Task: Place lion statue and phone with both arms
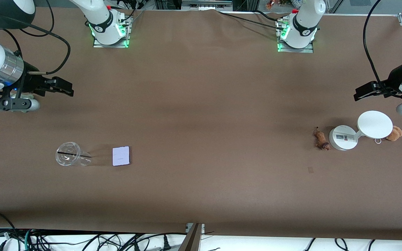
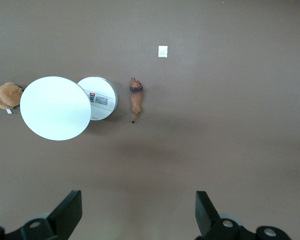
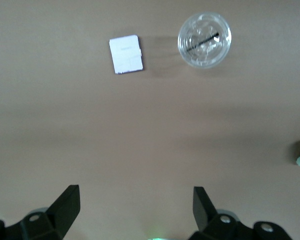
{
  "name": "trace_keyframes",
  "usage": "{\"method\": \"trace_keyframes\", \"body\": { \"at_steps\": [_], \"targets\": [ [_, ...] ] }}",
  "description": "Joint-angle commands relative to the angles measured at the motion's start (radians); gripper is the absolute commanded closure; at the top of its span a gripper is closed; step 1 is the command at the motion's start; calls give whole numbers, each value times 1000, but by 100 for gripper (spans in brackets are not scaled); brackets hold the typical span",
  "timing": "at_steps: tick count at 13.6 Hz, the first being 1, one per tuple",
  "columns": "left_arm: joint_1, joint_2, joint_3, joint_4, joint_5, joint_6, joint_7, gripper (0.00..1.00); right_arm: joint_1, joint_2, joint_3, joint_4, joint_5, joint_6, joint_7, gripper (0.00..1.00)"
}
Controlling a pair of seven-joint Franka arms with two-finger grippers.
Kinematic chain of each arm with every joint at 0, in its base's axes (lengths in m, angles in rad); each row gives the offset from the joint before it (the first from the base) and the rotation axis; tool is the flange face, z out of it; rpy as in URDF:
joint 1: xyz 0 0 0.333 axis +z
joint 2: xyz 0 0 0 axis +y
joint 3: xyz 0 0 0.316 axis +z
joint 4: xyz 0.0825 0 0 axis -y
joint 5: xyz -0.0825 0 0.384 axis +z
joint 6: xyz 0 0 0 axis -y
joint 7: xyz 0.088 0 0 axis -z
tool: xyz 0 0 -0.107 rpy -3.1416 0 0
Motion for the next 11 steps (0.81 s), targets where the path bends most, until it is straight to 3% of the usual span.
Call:
{"method": "trace_keyframes", "body": {
  "at_steps": [1,11],
  "targets": [
    [5,-9,6,-3,-18,9,13,0,0,-135,-3,-145,6,47,-2,0],
    [3,-7,6,-2,-18,9,10,0,10,-112,1,-93,0,43,-32,0]
  ]
}}
